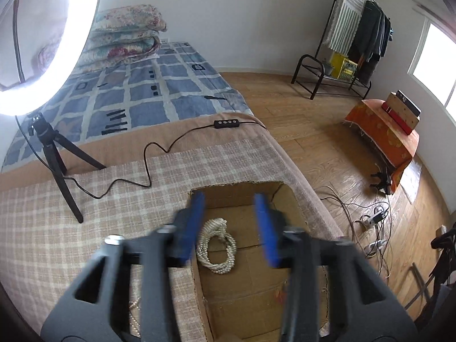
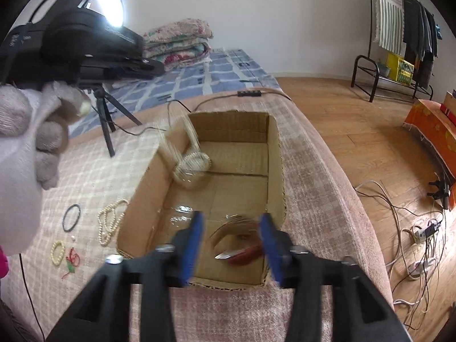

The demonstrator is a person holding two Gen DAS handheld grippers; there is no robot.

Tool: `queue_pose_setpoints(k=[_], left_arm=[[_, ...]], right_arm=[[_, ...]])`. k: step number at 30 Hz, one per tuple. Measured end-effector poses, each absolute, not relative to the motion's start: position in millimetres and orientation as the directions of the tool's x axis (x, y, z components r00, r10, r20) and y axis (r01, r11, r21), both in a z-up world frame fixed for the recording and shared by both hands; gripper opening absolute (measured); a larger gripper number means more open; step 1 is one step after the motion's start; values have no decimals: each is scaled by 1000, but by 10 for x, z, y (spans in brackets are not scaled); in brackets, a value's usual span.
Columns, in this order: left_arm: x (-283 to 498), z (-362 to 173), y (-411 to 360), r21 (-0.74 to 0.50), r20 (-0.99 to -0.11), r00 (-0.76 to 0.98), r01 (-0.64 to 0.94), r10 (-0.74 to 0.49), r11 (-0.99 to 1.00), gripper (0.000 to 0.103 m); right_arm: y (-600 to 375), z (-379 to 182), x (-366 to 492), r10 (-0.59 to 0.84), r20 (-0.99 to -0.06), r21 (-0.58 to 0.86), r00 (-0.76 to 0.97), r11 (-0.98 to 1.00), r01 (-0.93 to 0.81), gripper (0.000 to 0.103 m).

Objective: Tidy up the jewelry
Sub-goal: 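Open both tools to release the necklace and watch inside the box, then grasp the yellow bead bracelet with the left tool while the right tool grasps the green jade pendant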

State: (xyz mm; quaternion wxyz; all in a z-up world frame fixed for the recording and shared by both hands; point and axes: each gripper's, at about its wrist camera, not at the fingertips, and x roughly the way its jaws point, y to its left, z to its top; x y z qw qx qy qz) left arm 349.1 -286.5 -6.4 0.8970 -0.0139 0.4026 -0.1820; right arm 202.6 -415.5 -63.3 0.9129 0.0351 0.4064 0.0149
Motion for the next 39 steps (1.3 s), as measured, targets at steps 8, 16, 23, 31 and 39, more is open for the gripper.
queue_pose_setpoints(k=[8,16,23,31,39], left_arm=[[3348,57,-2732,-151,-708,626,318,-327,936,54],[3050,317,-2345,-115,-680,670,306,-299,945,54],[2764,493,-1732,-82,-659,711,256,-245,963,55],[2388,612,-1001,-34,-640,749,198,-173,980,54],[1965,439,-312,-42,-648,750,142,-135,989,55]], right_arm=[[-4051,-489,1957,42,-719,51,694,999,-8,80],[-3956,-274,1838,29,-686,41,727,999,-2,88],[-3868,-204,1735,10,-667,18,745,1000,3,88],[-3676,-153,1657,2,-629,-24,778,999,-22,88],[-3423,-190,1662,100,-627,16,772,993,-116,88]])
